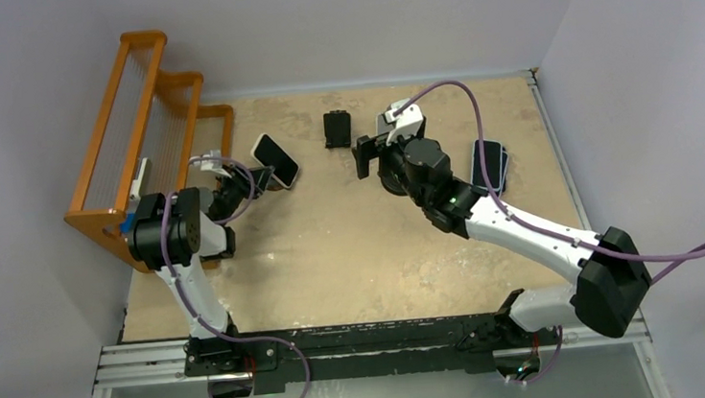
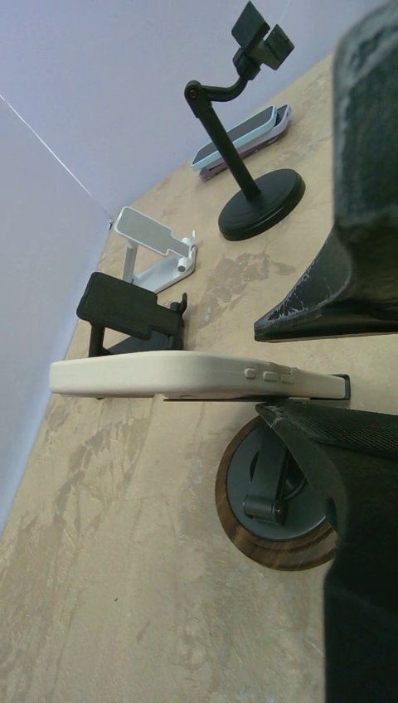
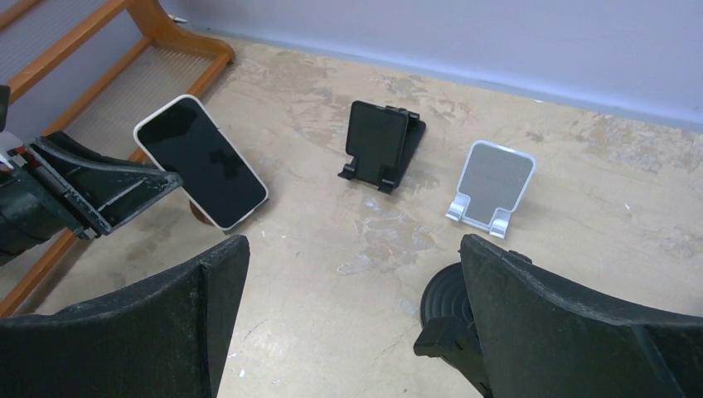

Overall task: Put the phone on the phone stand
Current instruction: Place the phone on the phone stand, then move the phone stand with the phone to the center of the board.

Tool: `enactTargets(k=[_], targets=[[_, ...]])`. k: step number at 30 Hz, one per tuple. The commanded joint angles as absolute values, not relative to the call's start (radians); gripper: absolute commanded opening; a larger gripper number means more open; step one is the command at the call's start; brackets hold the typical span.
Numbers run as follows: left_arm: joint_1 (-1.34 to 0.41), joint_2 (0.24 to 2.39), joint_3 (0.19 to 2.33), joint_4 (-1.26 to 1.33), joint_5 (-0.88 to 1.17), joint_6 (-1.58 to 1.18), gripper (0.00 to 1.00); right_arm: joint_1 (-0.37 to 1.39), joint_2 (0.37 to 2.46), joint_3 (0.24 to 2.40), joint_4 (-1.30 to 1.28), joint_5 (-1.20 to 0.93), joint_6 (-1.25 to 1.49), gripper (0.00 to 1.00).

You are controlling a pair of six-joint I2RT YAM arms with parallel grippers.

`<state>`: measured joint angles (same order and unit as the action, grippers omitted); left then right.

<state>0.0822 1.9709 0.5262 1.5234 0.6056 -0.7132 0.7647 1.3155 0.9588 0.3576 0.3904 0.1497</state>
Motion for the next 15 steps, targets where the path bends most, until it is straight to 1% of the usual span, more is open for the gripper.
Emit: enactTargets(k=[1, 7, 15], targets=[[0.067, 1.977, 0.565, 1.597, 0.588, -0.682, 0.3, 0.758, 1.288, 0.96, 0.412, 0.389, 0.156, 0.99], [0.056, 1.975, 0.592, 1.49, 0.55, -0.659, 0.3, 0.757, 1.296, 0.968, 0.415, 0.385, 0.153, 0.99], [0.022, 1.93, 0.628, 1.267, 0.469, -0.592, 0.3, 0.756, 1.301, 0.969, 0.418, 0.379, 0.153, 0.99]])
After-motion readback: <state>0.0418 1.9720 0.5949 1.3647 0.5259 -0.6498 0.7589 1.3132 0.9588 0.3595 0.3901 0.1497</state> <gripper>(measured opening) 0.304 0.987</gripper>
